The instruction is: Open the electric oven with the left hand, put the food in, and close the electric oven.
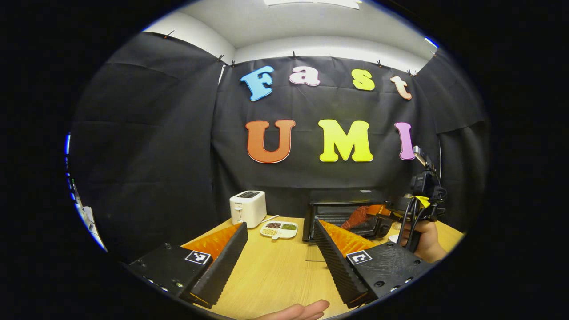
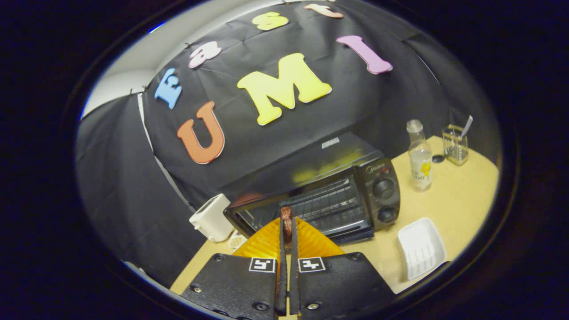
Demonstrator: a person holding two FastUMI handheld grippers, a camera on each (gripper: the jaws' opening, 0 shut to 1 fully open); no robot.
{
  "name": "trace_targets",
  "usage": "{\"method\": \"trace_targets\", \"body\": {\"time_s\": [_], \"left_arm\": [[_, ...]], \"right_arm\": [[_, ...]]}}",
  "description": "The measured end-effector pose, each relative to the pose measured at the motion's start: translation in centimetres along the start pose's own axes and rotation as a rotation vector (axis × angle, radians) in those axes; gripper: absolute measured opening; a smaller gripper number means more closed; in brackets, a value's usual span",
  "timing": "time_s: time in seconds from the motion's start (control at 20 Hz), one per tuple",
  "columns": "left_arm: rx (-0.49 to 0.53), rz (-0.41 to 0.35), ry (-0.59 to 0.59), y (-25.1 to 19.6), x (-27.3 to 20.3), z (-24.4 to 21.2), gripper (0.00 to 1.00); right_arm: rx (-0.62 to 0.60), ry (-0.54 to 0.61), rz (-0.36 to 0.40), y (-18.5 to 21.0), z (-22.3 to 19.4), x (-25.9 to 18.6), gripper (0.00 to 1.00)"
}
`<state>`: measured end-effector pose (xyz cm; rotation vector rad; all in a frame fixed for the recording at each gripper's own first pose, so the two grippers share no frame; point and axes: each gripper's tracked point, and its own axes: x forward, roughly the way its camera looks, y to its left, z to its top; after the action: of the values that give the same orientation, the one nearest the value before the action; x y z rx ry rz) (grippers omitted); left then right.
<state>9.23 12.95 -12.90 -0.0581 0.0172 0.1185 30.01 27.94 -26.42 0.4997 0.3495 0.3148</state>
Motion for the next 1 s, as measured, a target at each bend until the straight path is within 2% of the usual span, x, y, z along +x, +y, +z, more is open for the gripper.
{"method": "trace_targets", "body": {"time_s": [0.15, 0.3, 0.5, 0.6, 0.75, 1.0], "left_arm": [[0.013, 0.021, 0.014, 1.0, 0.5, -0.7, 0.95], [0.020, 0.012, 0.019, 0.7, 0.5, -1.2, 0.95], [0.068, 0.020, 0.014, 0.8, 0.6, -1.6, 0.95], [0.104, 0.035, 0.016, 1.1, 0.8, -1.5, 0.95], [0.103, 0.045, 0.026, 1.1, 0.6, -1.7, 0.95], [0.046, 0.054, 0.059, 1.1, 0.3, -2.8, 0.95]], "right_arm": [[0.194, -0.035, 0.028, -0.6, -0.4, 2.2, 0.06], [0.346, -0.043, 0.036, -1.9, -0.7, 5.2, 0.05], [0.556, -0.052, 0.016, -4.6, 0.0, 8.3, 0.05], [0.570, -0.088, 0.025, -5.3, 0.6, 9.7, 0.05], [0.522, -0.124, 0.017, -5.6, 1.2, 11.1, 0.05], [0.422, -0.107, -0.077, -7.0, 0.1, 12.0, 0.07]]}}
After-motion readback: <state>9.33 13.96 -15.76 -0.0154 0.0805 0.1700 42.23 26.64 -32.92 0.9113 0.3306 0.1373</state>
